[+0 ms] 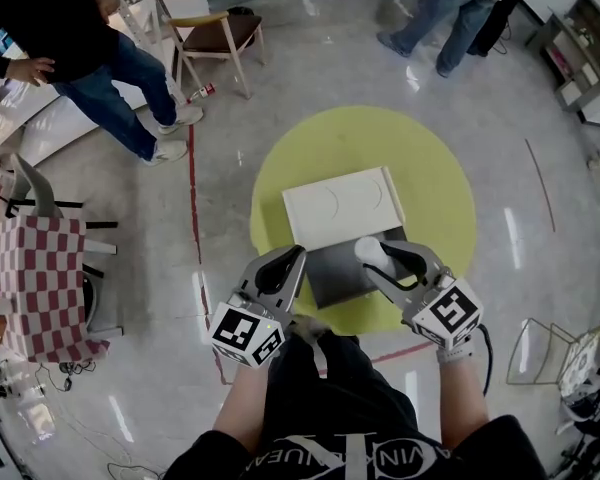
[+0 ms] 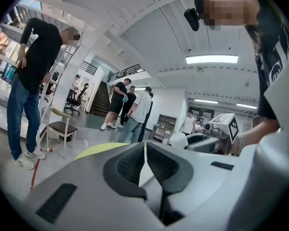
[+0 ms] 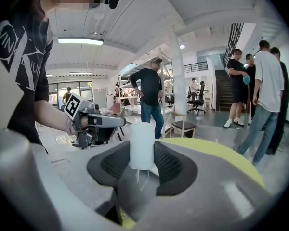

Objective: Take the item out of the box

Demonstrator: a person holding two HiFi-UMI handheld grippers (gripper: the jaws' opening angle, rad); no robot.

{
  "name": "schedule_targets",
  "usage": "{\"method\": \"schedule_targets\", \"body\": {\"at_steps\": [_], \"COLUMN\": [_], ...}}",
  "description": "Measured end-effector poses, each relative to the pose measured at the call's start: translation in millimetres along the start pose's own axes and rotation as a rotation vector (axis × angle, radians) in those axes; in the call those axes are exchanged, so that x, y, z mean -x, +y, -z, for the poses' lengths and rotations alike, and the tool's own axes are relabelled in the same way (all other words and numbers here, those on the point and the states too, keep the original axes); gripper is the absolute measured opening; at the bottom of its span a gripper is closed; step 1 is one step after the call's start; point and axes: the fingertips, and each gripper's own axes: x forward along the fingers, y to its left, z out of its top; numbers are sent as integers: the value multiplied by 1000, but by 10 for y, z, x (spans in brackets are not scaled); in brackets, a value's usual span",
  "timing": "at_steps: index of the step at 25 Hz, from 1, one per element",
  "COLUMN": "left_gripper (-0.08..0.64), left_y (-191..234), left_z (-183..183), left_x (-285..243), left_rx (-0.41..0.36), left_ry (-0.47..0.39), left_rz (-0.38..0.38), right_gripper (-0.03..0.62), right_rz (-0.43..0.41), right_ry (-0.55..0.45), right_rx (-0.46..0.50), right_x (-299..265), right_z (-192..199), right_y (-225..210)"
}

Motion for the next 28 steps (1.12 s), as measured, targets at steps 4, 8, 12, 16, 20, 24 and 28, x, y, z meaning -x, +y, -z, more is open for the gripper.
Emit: {"method": "schedule_targets", "body": {"at_steps": [4,8,12,16,20,24,28], "left_gripper": [20,20,20,20,20,20,20], "left_y": [-2,23,24,20,29,58,92], "left_z": [-52,-96,-157,-250,-339,-427,-545], "left_x": [-5,10,17,28,58,83,93], "left_rx": [-14,-25,-36,-47,-56,-65,-70], "left_ry": [-12,-16,-26,-38,-59,-76,-97], "left_rz": [-3,-5,-16,-28,-40,-54,-69], "right_gripper": [155,155,155,155,155,155,155], "right_rz": [42,57,91,131,173,217,247], "right_ry": [-29,-52,-77,-114,-144,-173,-205], "right_rx": [-4,-5,-5,-9,-20,-19,-27], "right_x": [25,8,52,141,237,299,343], "right_z": [-85,-158,-236,-331,-422,-504,-600], "right_y": [-13,14,-18,-63,-122,-178,-228]}}
